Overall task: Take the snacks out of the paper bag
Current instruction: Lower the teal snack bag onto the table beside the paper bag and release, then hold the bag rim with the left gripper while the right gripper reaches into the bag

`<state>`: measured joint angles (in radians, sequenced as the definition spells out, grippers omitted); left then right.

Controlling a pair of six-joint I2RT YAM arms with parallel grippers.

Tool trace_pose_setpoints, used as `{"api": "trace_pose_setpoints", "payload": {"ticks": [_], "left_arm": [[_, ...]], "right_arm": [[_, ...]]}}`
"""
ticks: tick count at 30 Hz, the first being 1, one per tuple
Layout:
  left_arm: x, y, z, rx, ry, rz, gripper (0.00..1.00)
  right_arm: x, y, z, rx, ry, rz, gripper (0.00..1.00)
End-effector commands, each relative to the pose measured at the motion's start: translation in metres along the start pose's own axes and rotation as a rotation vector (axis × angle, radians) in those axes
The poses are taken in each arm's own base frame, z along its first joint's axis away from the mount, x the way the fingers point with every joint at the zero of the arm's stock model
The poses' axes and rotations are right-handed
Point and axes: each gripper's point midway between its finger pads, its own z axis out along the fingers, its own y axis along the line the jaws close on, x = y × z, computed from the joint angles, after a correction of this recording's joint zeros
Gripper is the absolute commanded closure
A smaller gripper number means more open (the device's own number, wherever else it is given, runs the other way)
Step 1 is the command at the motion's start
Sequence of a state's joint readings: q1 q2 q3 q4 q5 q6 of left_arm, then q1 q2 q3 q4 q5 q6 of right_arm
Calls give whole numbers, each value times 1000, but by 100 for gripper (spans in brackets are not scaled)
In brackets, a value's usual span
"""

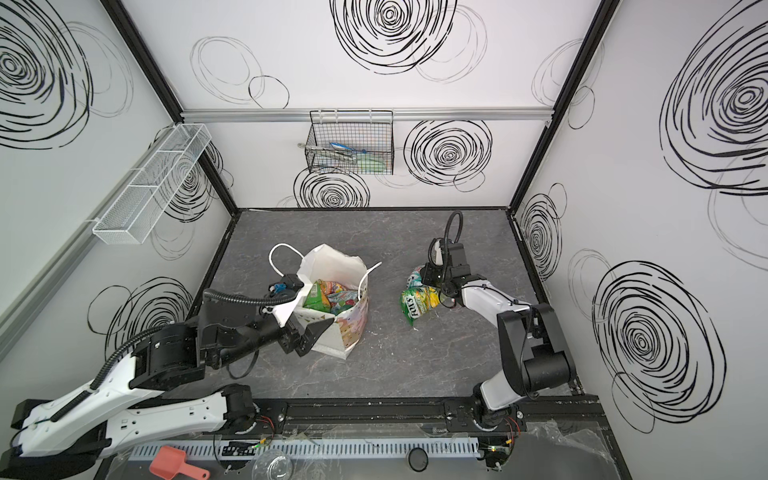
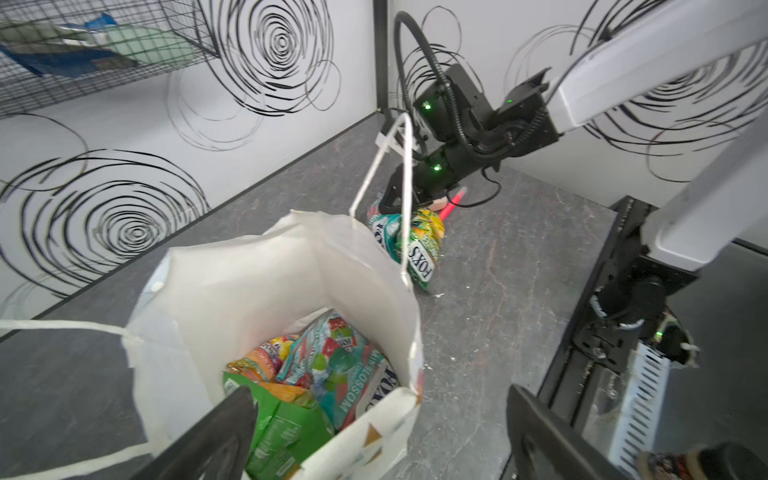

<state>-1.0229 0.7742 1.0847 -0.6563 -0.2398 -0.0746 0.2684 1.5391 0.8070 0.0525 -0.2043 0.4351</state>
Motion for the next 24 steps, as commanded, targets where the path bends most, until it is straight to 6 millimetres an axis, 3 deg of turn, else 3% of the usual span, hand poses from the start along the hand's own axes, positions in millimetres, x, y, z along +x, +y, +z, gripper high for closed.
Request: {"api": "trace_pose_setpoints", "payload": {"ticks": [1, 5, 9, 13, 18, 24], "left_arm": [[-16, 16, 0, 2, -73, 27, 4], [-16, 36, 7, -30, -129, -21, 4], [-14, 47, 9, -85, -173, -23, 4], [-15, 65, 8, -129, -240, -69, 4], [-17, 85, 5, -178, -289, -134, 4], [-22, 106, 5, -243, -314, -205, 4]], "right_arm": [[-10, -4, -2, 32, -37, 16, 60], [-30, 4, -20, 51, -86, 9, 37], [-65, 19, -58, 69, -185, -27, 1], [-105, 63, -117, -43, -332, -107, 3], [-134, 149, -199, -241, -488, -233, 1], [-121, 261, -239, -414, -404, -406, 2]]}}
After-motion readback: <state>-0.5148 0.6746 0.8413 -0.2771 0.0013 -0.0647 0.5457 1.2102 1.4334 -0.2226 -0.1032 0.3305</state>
